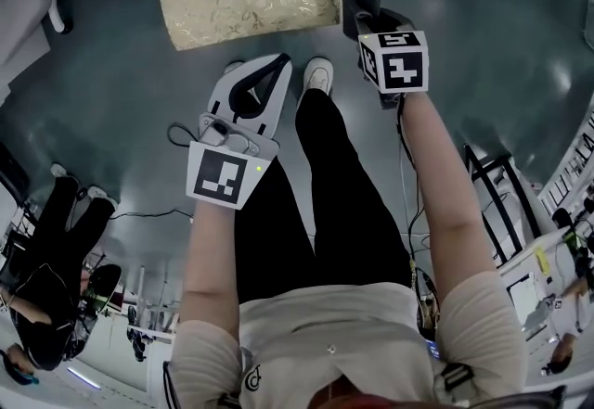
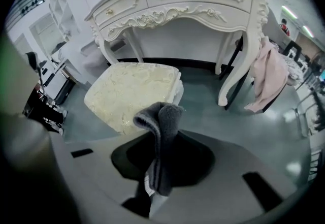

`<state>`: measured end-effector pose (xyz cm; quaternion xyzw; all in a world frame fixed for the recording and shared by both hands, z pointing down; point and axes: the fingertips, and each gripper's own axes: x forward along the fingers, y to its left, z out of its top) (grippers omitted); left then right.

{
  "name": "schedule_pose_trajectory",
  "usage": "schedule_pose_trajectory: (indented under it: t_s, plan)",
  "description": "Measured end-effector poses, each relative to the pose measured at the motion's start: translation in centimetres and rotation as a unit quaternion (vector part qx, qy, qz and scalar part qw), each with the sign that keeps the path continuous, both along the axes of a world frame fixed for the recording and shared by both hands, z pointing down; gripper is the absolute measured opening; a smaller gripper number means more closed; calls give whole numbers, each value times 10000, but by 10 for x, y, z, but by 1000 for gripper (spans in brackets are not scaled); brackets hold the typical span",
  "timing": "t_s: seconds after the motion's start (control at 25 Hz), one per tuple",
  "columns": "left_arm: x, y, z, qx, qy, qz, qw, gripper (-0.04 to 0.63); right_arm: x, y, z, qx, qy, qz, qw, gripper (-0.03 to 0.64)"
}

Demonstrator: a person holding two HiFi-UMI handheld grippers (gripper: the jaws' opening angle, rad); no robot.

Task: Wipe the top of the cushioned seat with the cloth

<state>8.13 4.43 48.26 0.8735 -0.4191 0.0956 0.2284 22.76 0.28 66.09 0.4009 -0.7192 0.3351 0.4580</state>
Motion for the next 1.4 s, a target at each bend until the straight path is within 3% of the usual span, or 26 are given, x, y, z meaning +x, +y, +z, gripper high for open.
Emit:
schedule_pose_trajectory:
  t_s: [0.36, 0.56, 0.72, 0.92, 1.08, 1.28, 1.4]
  plan:
    - [-32, -8, -83, 494, -88, -46, 9987, 14, -31, 3, -114, 682, -506, 11, 9964, 80]
    - [-66, -23, -154, 932, -239, -241, 9951, 14, -57, -10, -206, 1287, -797, 112, 9884, 80]
    - [-93, -26, -207, 972, -406, -498, 9932, 14, -77, -19, -285, 1817, -1027, 26, 9780, 80]
    - [-118, -26, -282, 1375, -301, -567, 9884, 14, -99, -39, -387, 2614, -1322, -97, 9561, 78]
    - [-131, -22, -344, 1752, -438, -578, 9819, 14, -110, -42, -466, 3189, -1521, -163, 9354, 80]
    - [-142, -19, -412, 2213, -649, -672, 9707, 14, -115, -34, -545, 3768, -1702, -269, 9101, 80]
    - [-147, -21, -452, 2493, -566, -747, 9639, 14, -117, -30, -592, 4147, -1786, -342, 8916, 79]
